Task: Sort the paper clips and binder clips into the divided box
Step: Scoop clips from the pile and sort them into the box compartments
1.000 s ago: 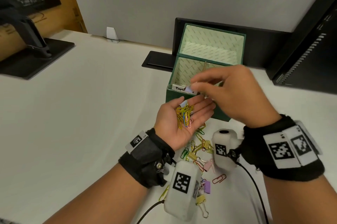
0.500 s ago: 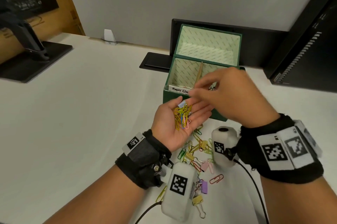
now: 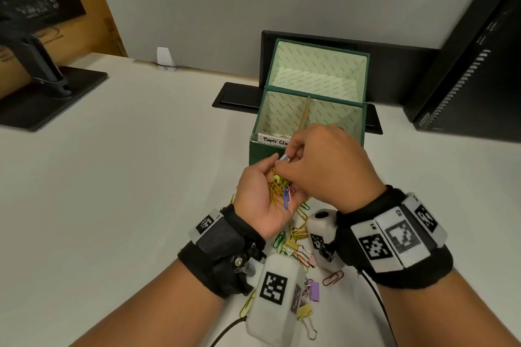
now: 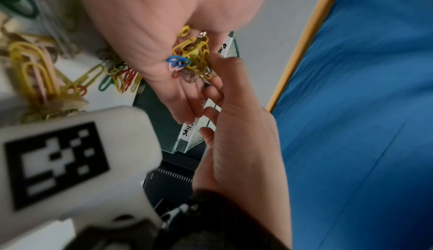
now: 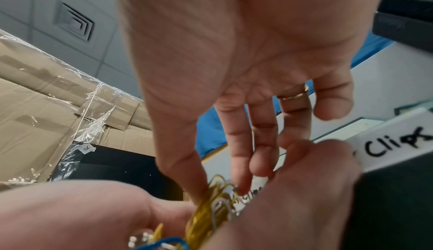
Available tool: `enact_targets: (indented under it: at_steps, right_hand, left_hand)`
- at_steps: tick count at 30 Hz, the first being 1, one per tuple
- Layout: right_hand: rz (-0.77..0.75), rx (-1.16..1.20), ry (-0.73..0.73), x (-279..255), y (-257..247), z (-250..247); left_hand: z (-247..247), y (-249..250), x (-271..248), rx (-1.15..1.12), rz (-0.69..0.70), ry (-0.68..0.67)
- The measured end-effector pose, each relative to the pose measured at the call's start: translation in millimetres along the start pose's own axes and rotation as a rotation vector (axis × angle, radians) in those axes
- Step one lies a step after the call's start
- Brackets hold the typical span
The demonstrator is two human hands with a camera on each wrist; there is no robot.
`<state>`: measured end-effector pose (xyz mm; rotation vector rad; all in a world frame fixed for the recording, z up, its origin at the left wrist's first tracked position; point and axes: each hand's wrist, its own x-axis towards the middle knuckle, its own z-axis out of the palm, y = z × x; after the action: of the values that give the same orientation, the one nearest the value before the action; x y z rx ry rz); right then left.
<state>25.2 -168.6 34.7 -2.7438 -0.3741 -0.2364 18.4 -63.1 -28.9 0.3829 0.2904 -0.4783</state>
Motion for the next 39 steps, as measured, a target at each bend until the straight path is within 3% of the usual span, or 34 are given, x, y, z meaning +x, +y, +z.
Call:
enact_targets:
  at_steps: [10, 14, 19, 22, 24, 29, 35, 39]
  right_hand:
    - [0.053, 0.221, 0.031, 6, 9, -9]
    - [0.062, 0.268, 0.070, 9, 15, -17]
    - [0.106, 0.284, 0.404, 14, 35, -26]
    - [0.139, 0.235, 0.493, 17, 48, -27]
    - [0.164, 0.190, 0.469, 19, 58, -26]
    - [0.211, -0.023, 0.128, 17, 64, -23]
    - [0.109, 0.244, 0.356, 12, 48, -46]
    - [0.077, 0.309, 0.319, 7, 43, -53]
  left_hand:
    - [1, 4, 0, -0.060, 0.010, -0.102]
    - [0, 6, 3, -0.028, 0.014, -0.067]
    - [1, 8, 2, -0.017, -0.005, -0.027]
    - [0, 8, 2, -0.019, -0.005, -0.031]
    - [0, 7, 2, -0.021, -0.003, -0.033]
    - [0, 8, 2, -0.019, 0.005, -0.032]
    - [-1, 11, 2, -0.016, 0.018, -0.036]
    - [0, 10, 3, -0.006, 0.021, -0.036]
